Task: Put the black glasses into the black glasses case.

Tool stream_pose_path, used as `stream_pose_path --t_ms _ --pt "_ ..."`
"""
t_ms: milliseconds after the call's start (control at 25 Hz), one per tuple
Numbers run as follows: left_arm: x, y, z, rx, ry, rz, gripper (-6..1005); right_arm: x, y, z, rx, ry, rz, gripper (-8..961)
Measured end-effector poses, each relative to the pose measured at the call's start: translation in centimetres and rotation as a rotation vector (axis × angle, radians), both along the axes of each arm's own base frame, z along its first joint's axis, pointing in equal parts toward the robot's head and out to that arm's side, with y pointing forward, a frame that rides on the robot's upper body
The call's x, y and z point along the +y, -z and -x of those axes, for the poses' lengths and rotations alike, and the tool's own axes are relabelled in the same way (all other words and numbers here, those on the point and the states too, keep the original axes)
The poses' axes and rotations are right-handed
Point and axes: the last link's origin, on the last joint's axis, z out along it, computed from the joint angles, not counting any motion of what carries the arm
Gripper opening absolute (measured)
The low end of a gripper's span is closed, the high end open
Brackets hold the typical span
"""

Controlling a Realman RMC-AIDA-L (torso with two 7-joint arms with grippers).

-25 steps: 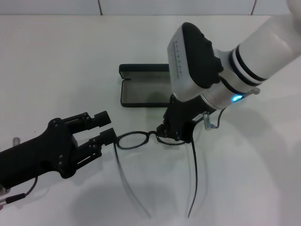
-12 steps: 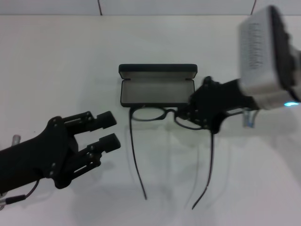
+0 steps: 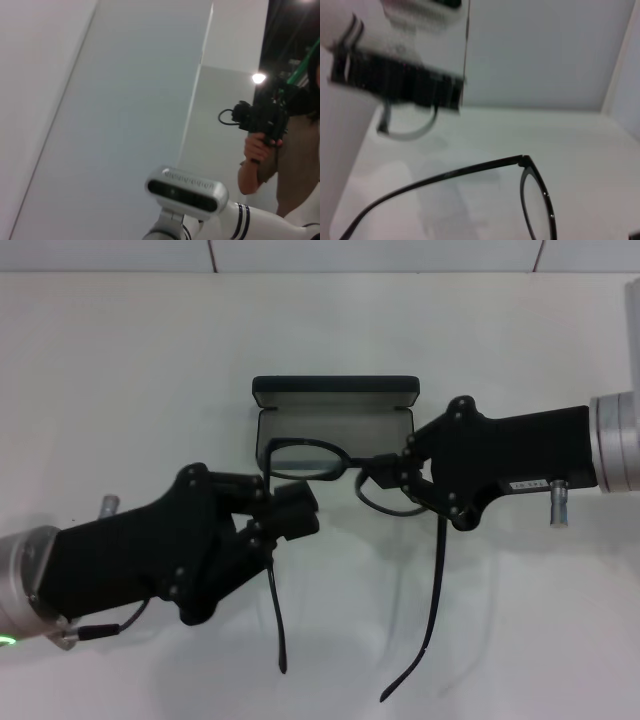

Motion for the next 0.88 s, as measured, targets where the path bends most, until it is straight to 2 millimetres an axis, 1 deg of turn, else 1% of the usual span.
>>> stream_pose_path --t_ms 160,320,640,880 --pt "0.1 0.4 -0.2 0.011 0.017 0.004 197 -0.1 -0.7 0.6 0.086 -0.020 -0.011 27" --pt "0.6 0.5 -0.7 0.011 0.040 0.008 80 0.0 -1.5 0.2 0.141 -0.013 -0.028 27" --pt "1.0 0.9 -1.2 0.003 0.058 0.000 83 -0.4 -1.7 0.2 0.267 -0.024 0.015 27" --pt "1.4 1.4 -1.7 -0.009 0.071 -0.008 83 -0.8 -1.5 0.4 0.293 -0.029 0.050 27"
